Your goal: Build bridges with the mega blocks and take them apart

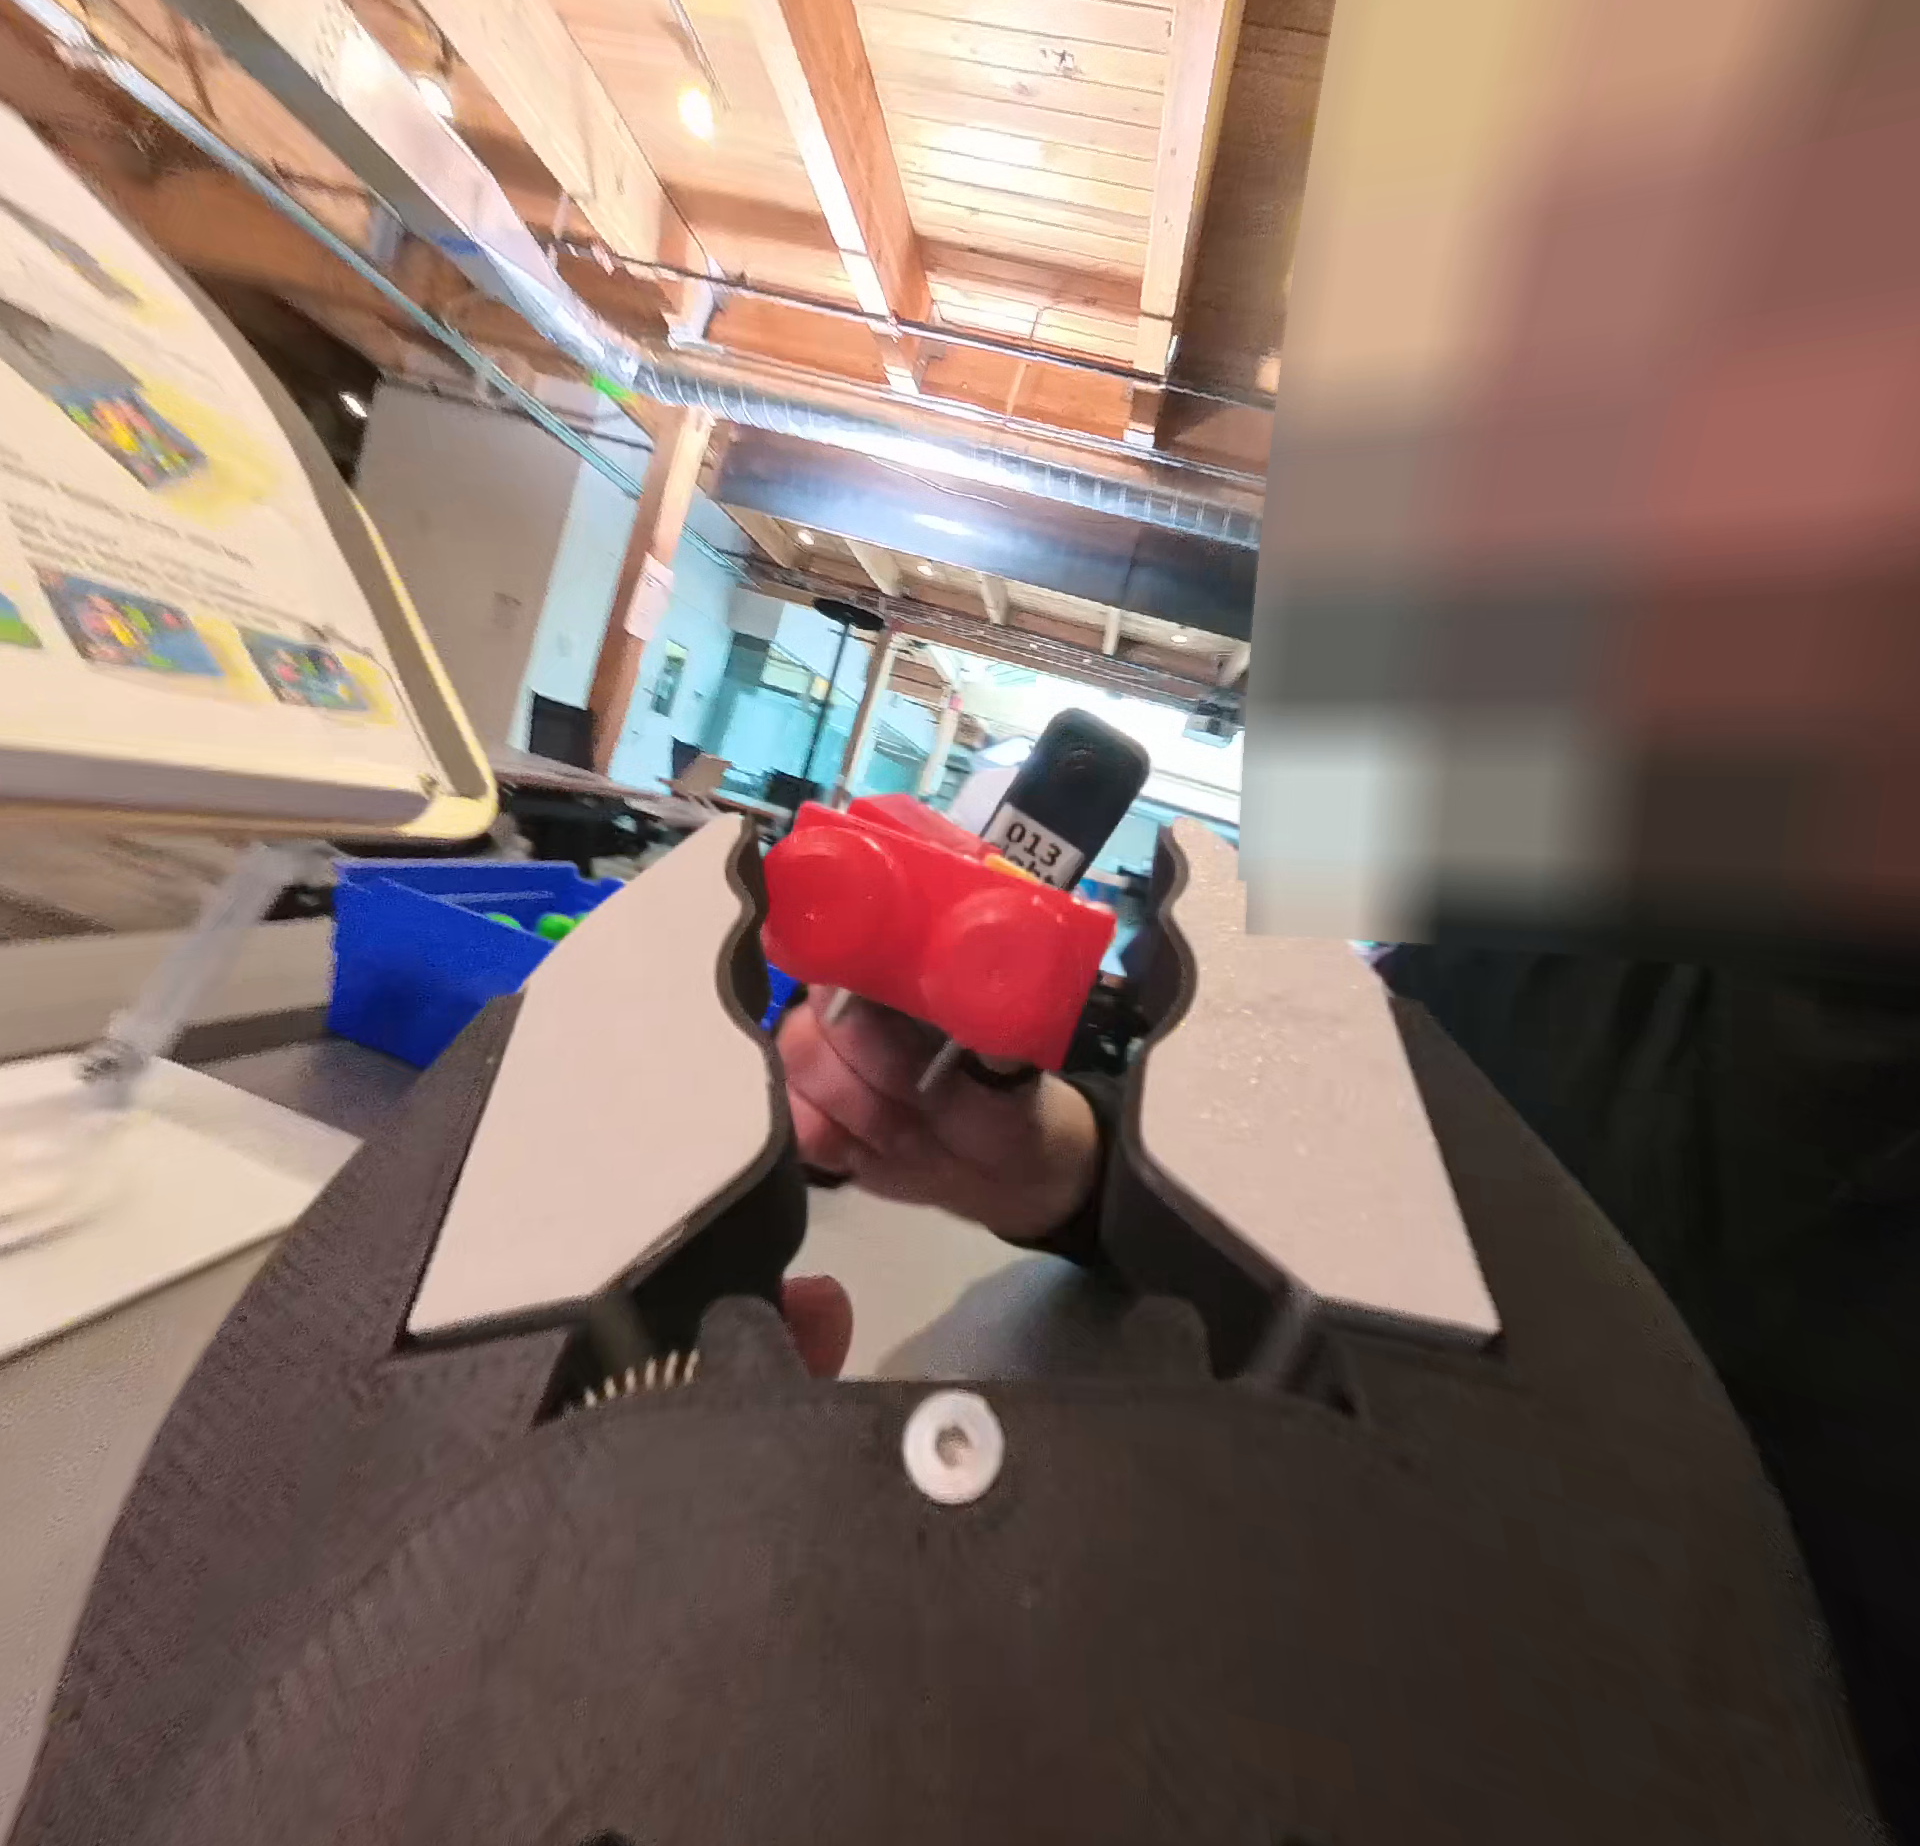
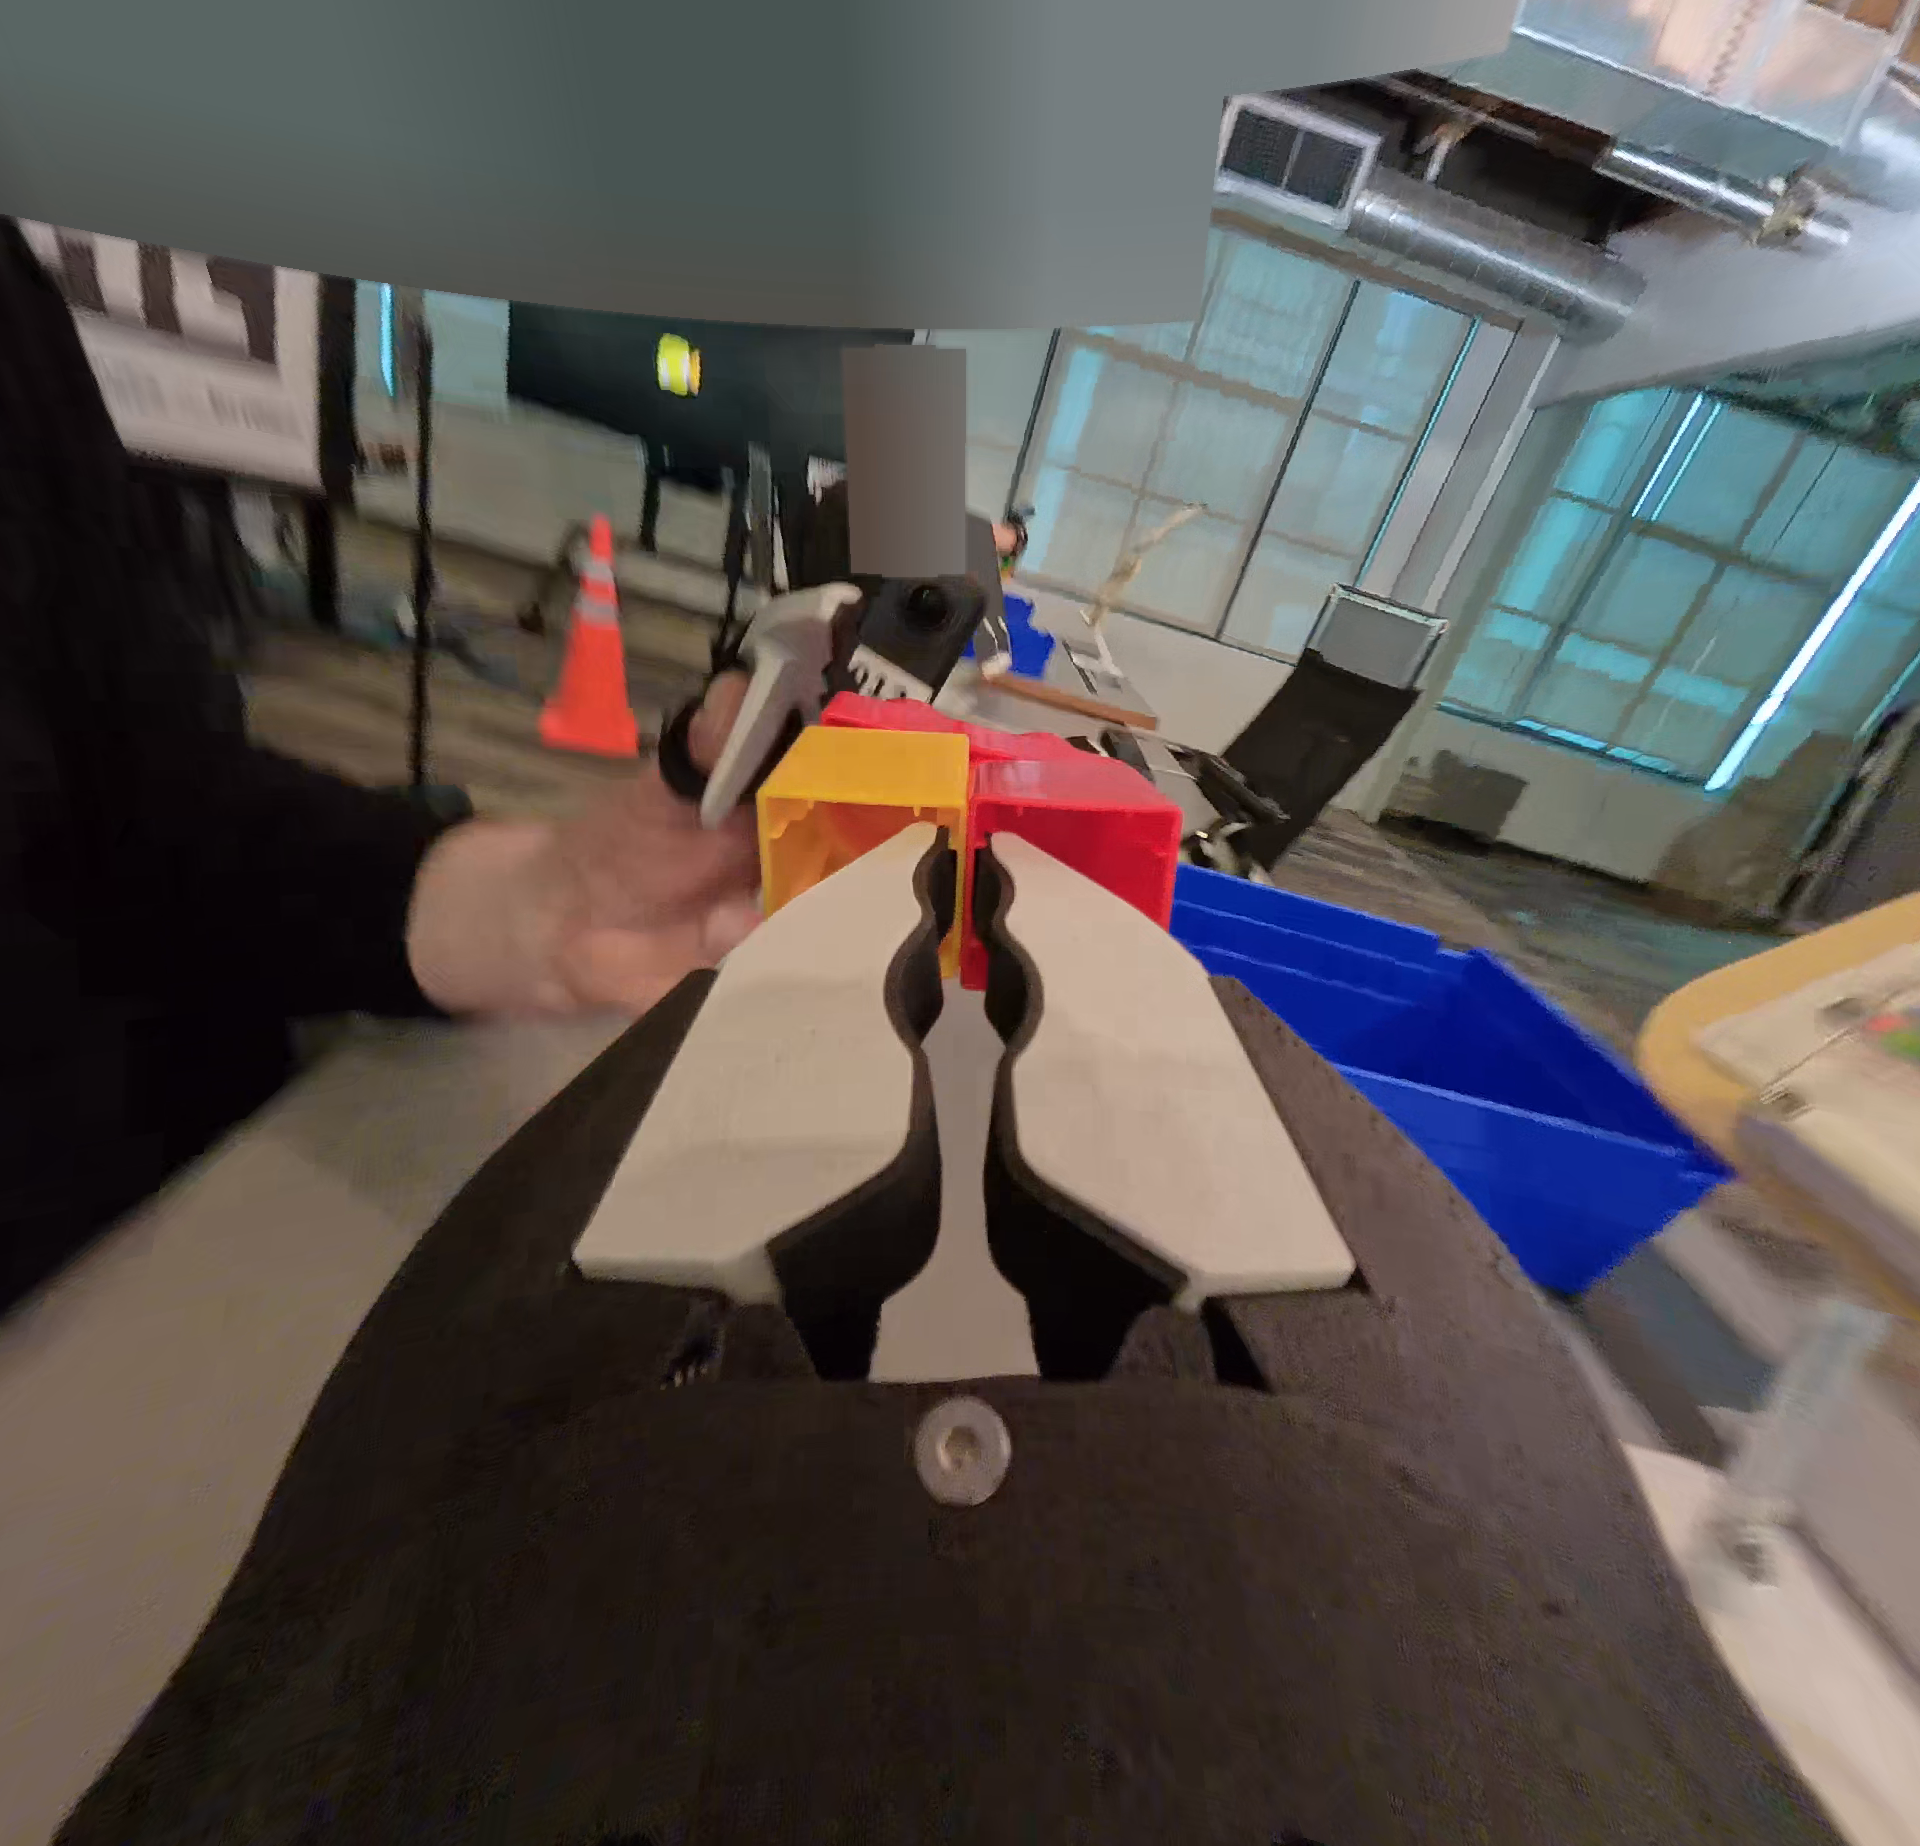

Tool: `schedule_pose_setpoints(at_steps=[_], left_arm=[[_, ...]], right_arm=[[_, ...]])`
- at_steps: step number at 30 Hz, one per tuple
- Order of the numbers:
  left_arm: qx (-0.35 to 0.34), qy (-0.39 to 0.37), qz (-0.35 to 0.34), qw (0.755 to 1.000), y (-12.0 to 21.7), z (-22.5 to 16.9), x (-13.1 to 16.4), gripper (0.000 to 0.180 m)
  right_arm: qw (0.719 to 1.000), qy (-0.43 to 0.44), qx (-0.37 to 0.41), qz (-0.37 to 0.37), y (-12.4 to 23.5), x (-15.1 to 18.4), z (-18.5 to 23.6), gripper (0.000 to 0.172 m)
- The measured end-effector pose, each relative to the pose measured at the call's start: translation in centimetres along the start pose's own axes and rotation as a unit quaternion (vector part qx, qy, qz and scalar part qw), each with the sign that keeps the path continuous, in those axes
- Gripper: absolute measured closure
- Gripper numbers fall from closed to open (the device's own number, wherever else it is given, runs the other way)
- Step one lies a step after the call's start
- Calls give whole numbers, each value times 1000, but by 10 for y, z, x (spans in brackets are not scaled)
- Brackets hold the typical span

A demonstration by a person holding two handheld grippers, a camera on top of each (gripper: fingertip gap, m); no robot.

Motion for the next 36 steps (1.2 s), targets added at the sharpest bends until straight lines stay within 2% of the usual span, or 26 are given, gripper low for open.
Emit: schedule_pose_setpoints(at_steps=[1,3,9,11,14,18,36], left_arm=[[4,24,14,1000,1,1,0,114],[16,77,47,996,1,5,3,108],[53,187,142,971,-5,1,32,102],[77,206,165,962,-8,-4,43,111],[110,227,168,953,-9,-9,49,136],[100,225,156,957,-8,-5,52,141],[63,144,111,981,-6,-2,53,143]], right_arm=[[999,37,-5,28,0,-1,3,168],[991,104,-19,77,-1,-3,9,168],[964,212,-38,158,-1,-6,20,168],[955,236,-48,175,-4,-4,25,168],[950,247,-56,183,-6,-1,28,168],[948,253,-53,187,-8,3,29,167],[966,186,-52,170,-8,13,22,164]])
Point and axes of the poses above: each gripper's, where its closed fingertips meet, y back along the fingers, x out of its underside, z = x × y across the jaws, the point moved 5 cm from there along y, back along the fingers, and after that the axes turned 11 degrees about -x, right-handed, at the moved point
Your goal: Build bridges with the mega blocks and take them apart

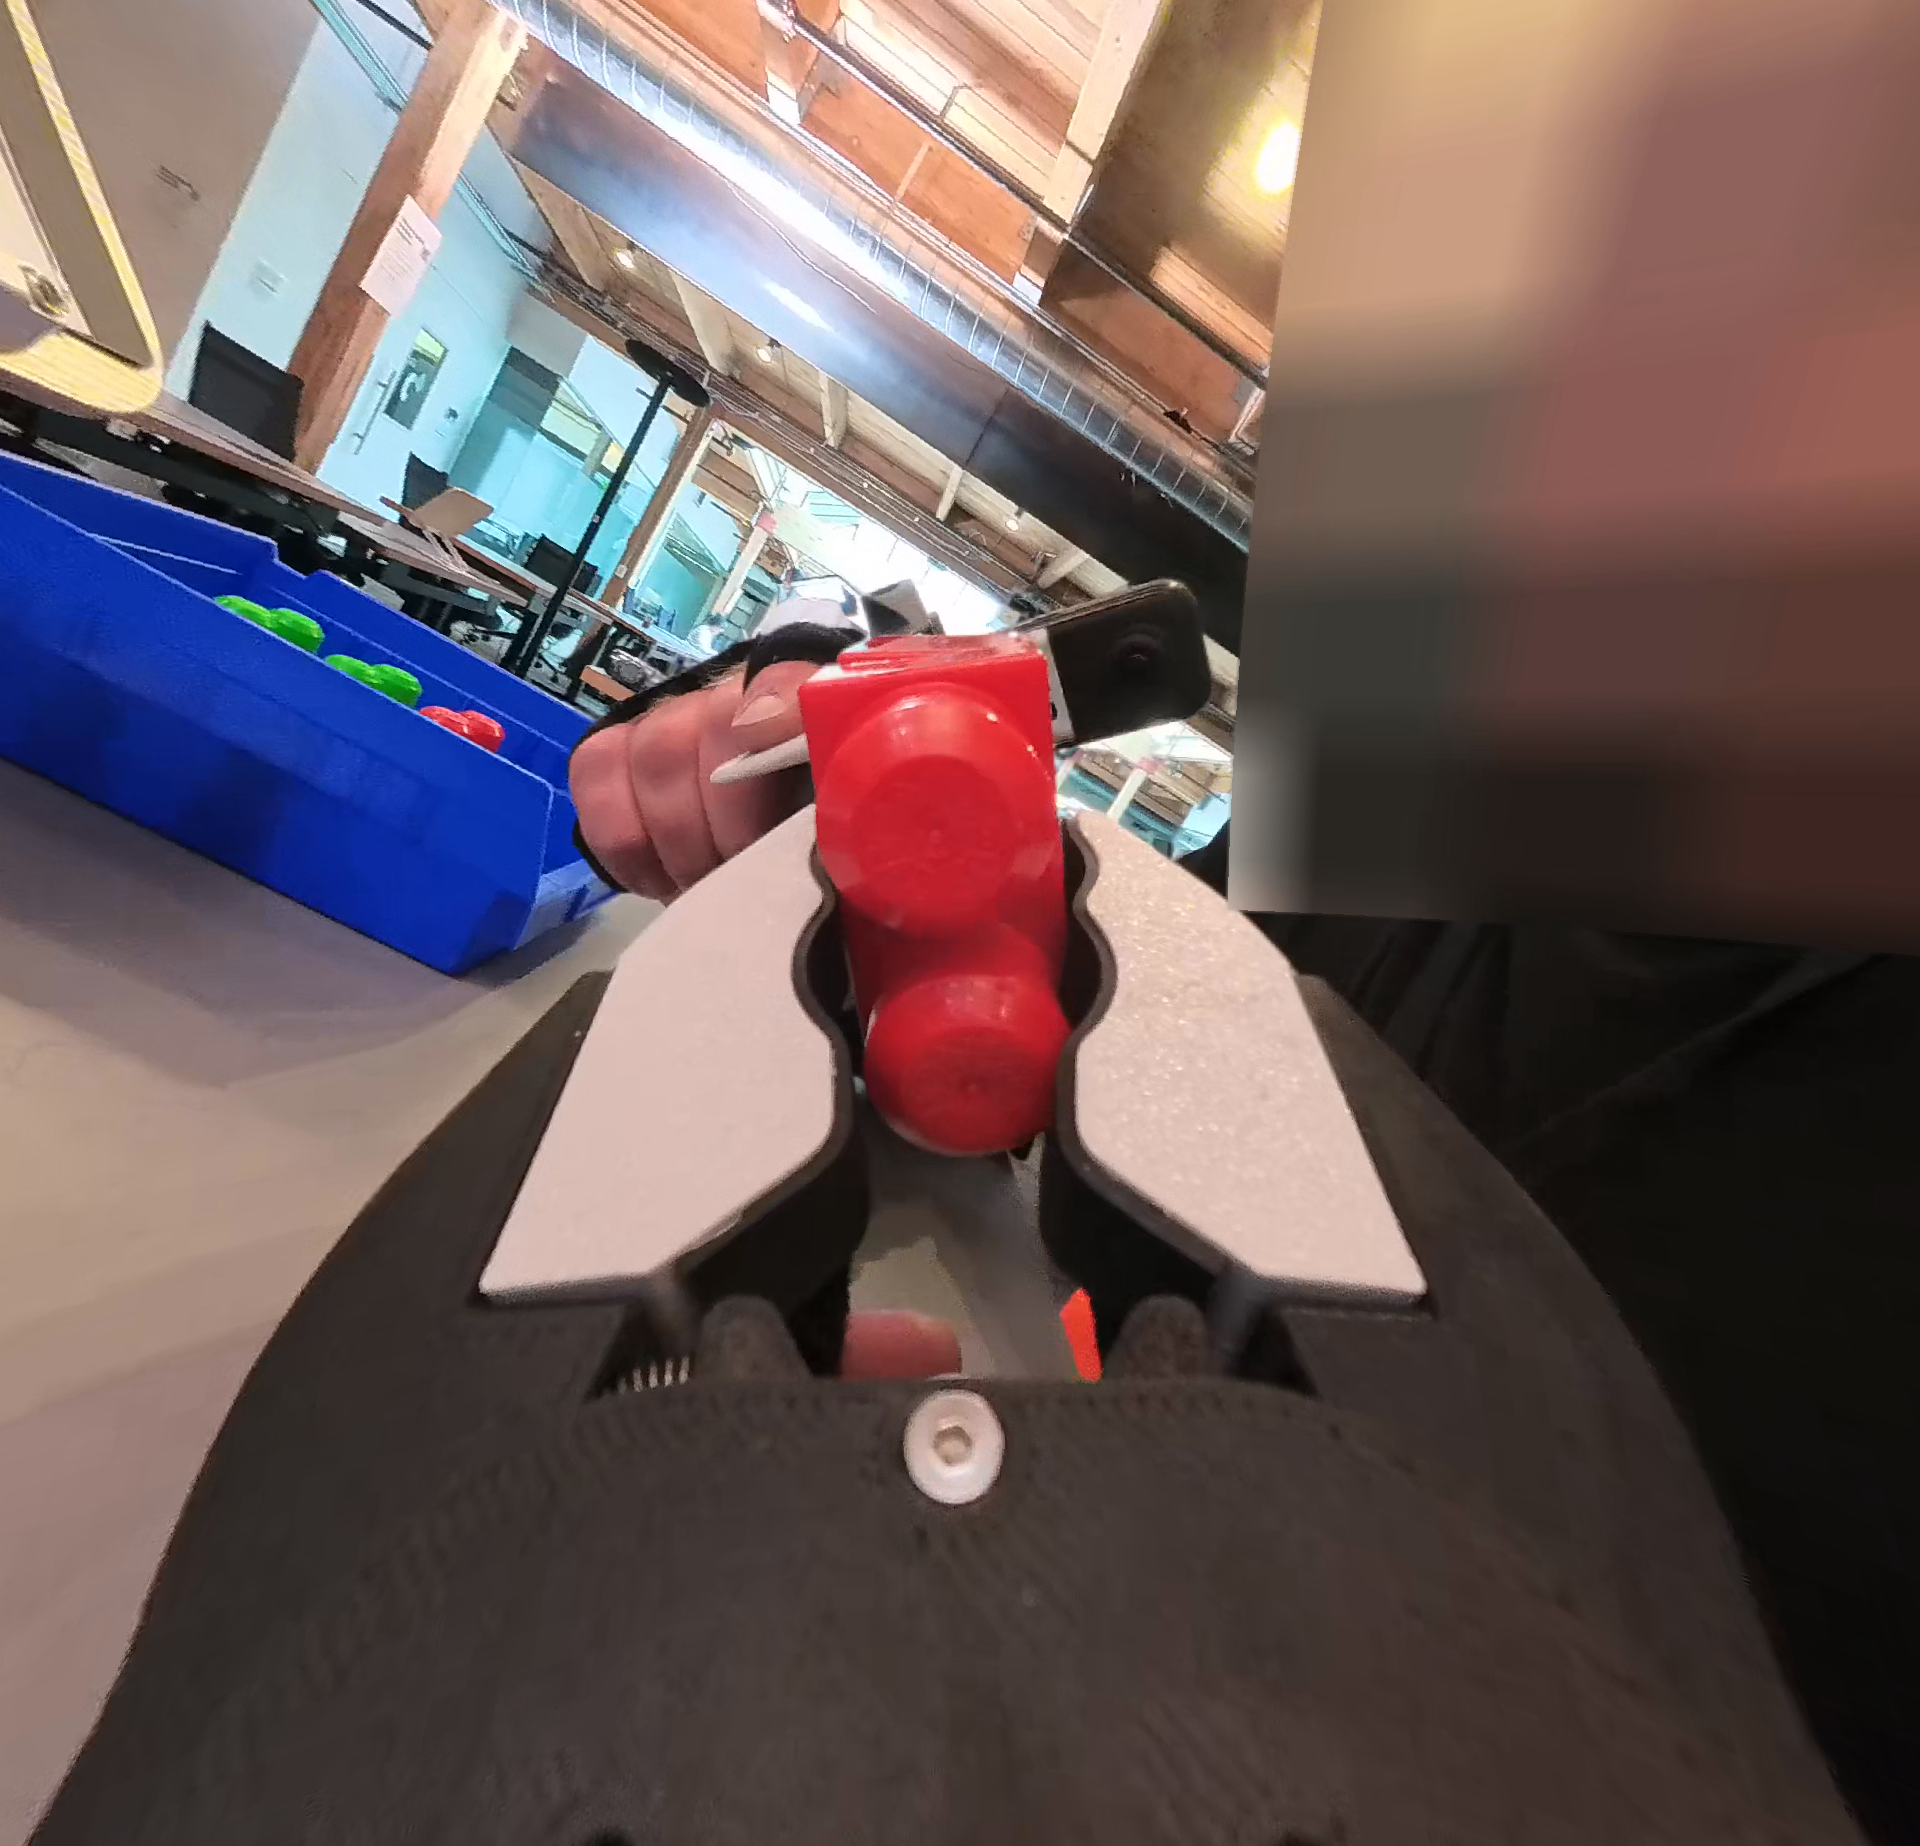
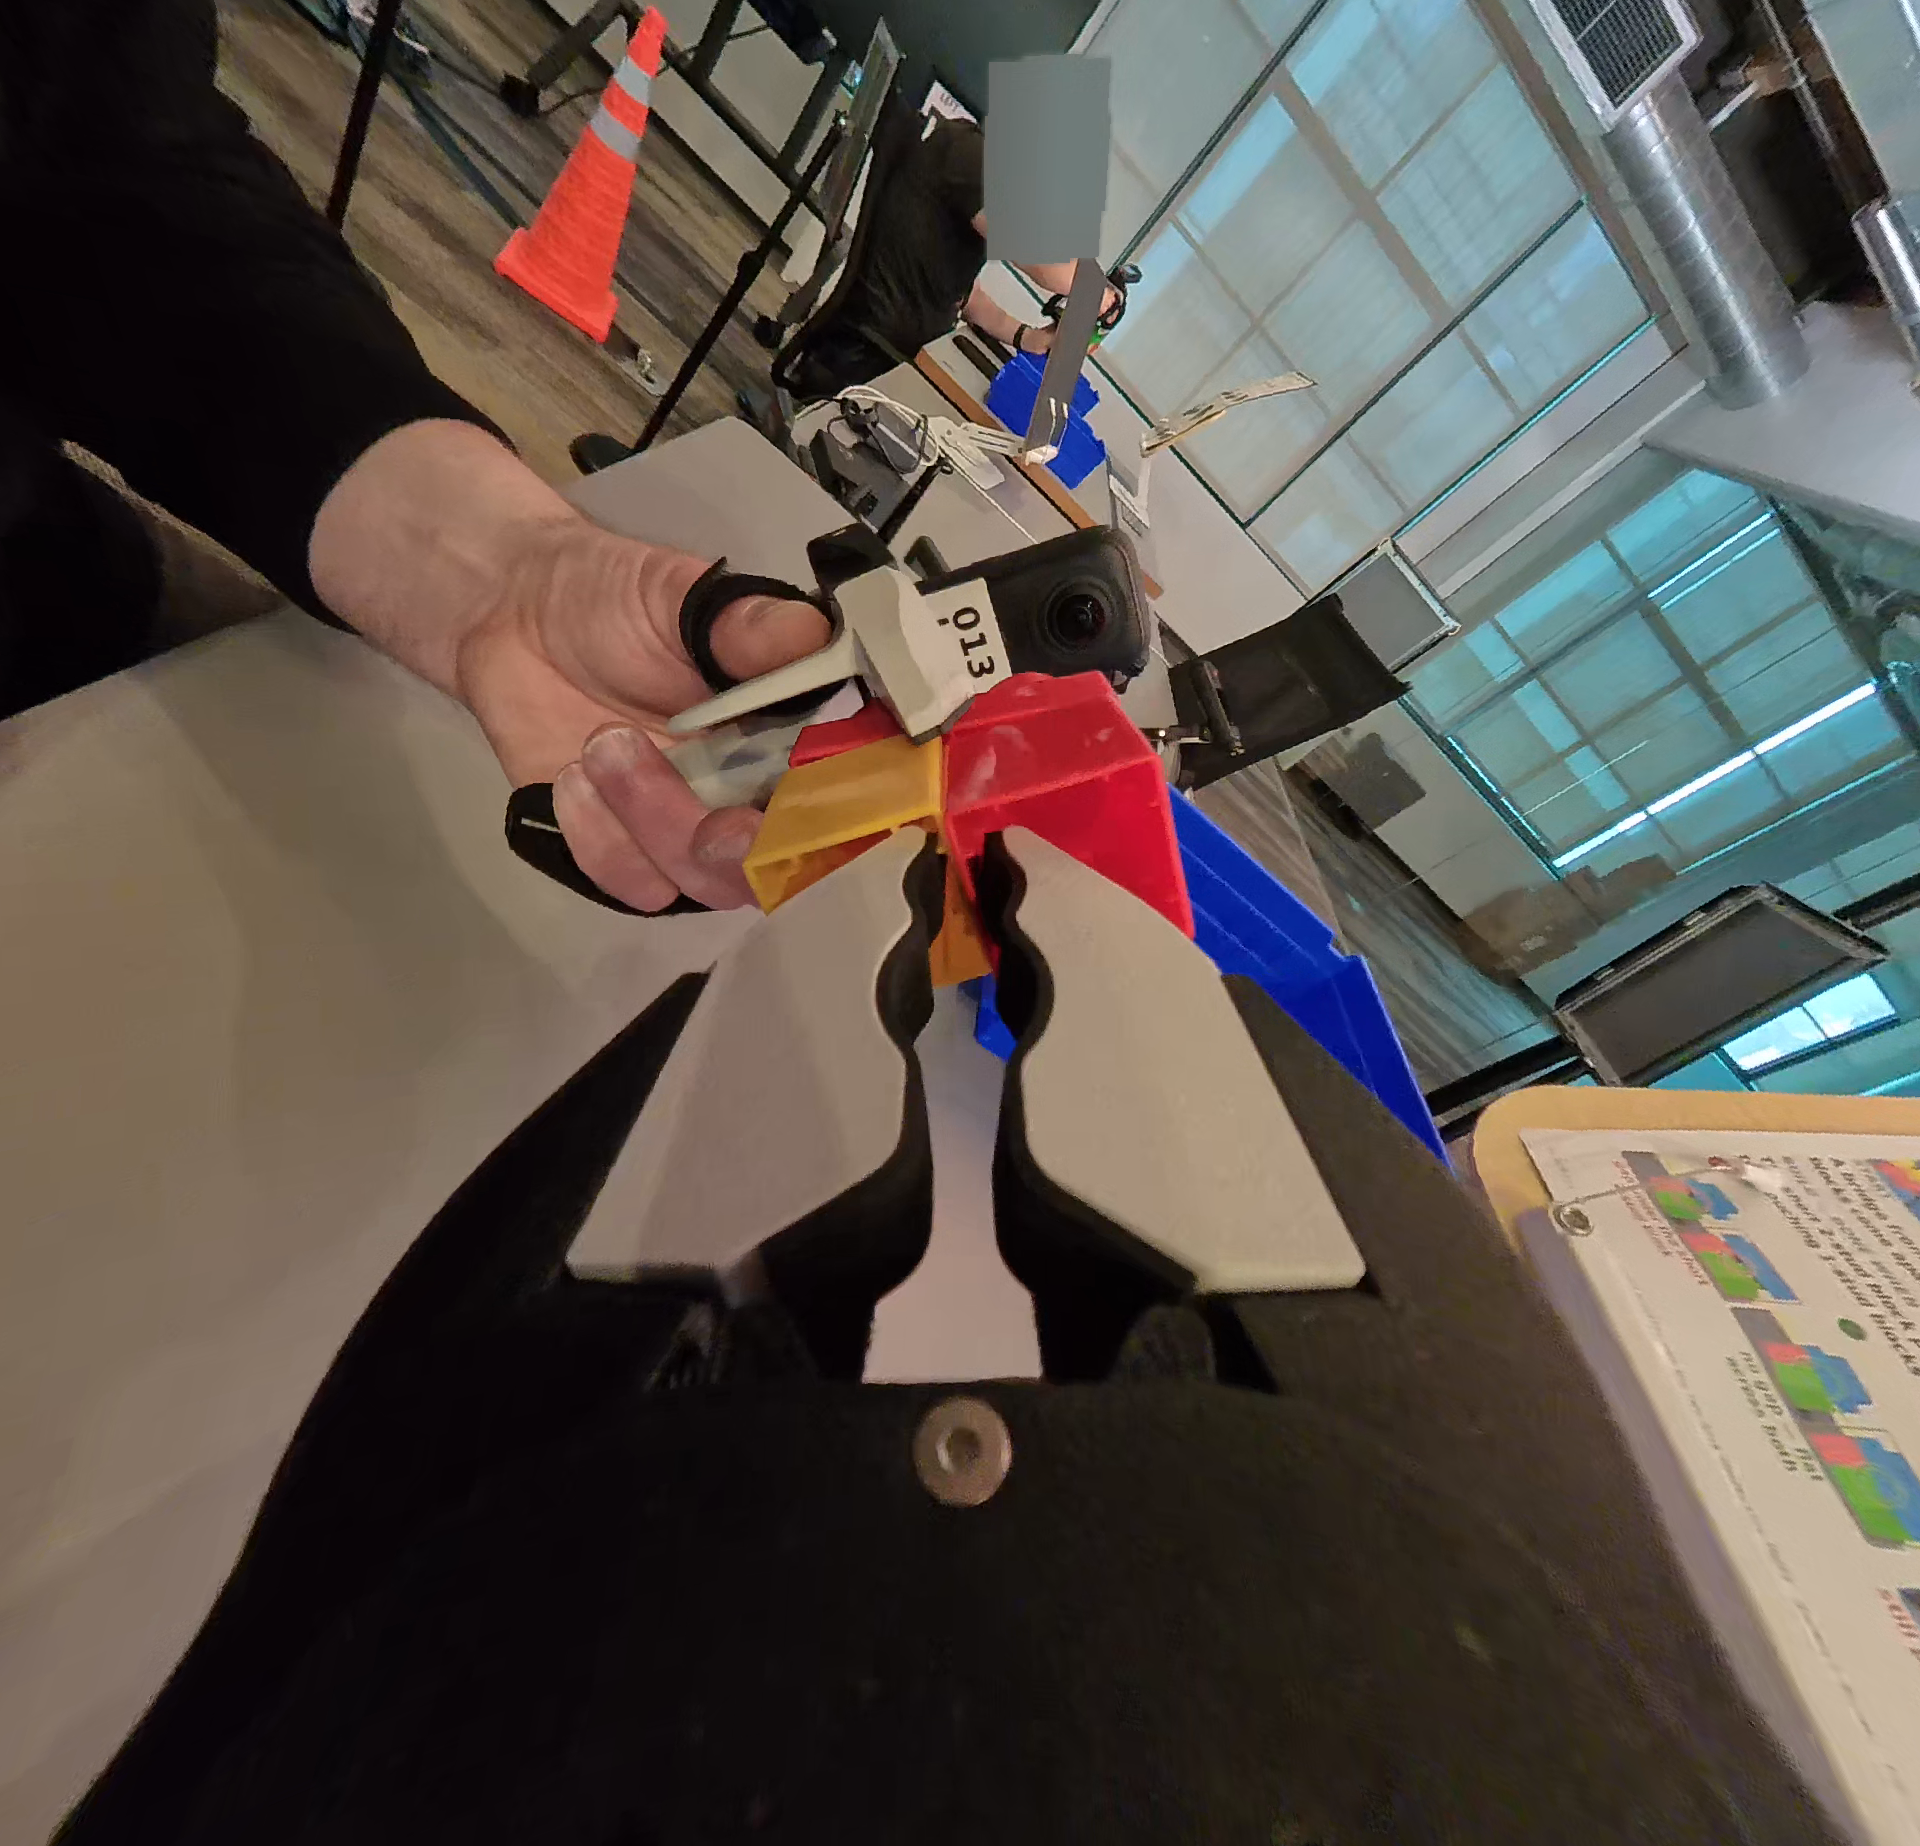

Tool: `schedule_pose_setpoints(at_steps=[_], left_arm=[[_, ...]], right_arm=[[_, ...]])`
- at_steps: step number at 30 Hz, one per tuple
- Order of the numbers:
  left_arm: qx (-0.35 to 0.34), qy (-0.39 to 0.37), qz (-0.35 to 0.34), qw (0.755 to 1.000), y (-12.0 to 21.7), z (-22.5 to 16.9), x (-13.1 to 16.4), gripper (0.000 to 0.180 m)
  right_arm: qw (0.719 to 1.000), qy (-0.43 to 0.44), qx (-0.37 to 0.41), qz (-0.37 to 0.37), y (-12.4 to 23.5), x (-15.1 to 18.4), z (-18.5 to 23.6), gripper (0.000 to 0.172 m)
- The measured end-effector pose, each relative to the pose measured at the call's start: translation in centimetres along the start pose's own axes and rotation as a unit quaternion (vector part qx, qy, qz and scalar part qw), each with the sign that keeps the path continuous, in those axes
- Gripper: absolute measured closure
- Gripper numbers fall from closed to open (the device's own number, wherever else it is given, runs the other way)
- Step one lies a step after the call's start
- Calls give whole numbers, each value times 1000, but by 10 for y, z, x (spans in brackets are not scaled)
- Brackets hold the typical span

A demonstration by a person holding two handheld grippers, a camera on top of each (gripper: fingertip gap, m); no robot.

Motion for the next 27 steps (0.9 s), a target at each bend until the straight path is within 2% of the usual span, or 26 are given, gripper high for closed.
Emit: schedule_pose_setpoints(at_steps=[9,15,20,27], left_arm=[[-10,-30,19,999,0,-4,3,143],[-25,-33,34,999,1,-1,8,143],[-27,-18,50,998,3,3,10,143],[-9,4,27,1000,5,4,9,144]], right_arm=[[1000,-7,-4,-4,-3,-1,2,165],[1000,8,-13,25,-5,3,4,166],[998,29,-19,56,-7,7,6,166],[999,11,-25,47,-7,5,4,163]])
Point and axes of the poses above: each gripper's, where its closed fingertips meet, y back along the fingers, x out of its underside, z = x × y across the jaws, the point moved 5 cm from there along y, back along the fingers, and after that the axes turned 11 degrees about -x, right-handed, at the moved point
